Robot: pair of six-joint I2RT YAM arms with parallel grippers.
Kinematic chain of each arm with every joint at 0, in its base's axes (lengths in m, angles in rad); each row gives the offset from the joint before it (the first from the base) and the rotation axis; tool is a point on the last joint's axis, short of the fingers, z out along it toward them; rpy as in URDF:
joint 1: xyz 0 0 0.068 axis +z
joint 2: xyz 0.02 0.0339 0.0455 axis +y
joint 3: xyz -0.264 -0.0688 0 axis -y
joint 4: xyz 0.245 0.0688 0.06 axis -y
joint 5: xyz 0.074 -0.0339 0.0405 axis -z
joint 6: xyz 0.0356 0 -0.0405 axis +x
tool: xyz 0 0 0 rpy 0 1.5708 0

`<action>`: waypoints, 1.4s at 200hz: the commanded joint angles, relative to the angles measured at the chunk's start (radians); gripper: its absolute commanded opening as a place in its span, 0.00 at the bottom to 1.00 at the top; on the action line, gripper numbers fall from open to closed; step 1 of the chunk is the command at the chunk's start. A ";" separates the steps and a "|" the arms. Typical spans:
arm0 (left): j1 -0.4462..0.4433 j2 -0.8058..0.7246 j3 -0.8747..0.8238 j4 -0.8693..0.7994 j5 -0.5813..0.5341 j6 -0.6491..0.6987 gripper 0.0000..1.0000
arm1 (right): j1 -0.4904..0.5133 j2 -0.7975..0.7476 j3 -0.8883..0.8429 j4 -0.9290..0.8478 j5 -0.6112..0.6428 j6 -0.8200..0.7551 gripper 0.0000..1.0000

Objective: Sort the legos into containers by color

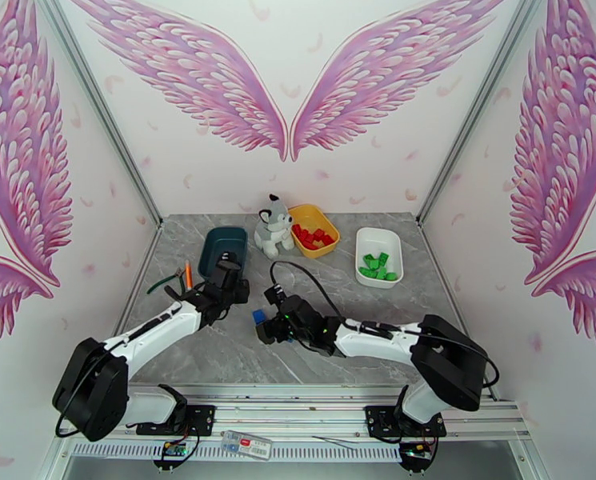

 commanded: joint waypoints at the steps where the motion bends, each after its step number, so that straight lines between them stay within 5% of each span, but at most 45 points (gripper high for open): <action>1: 0.076 -0.021 0.027 0.005 0.033 0.030 0.32 | 0.009 0.079 0.120 0.039 -0.112 0.016 0.78; 78: 0.271 0.250 0.309 0.051 0.098 0.063 0.34 | 0.007 0.252 0.494 -0.178 -0.045 -0.046 0.78; 112: 0.280 0.345 0.409 0.052 0.070 0.069 0.67 | 0.005 0.227 0.482 -0.222 0.034 -0.083 0.81; 209: 0.111 0.034 0.135 0.027 -0.068 0.072 0.78 | -0.020 0.094 0.226 -0.183 0.187 -0.093 0.83; 280: -0.115 -0.080 -0.081 0.010 -0.133 -0.016 0.83 | -0.095 -0.075 -0.040 -0.108 0.229 -0.034 0.90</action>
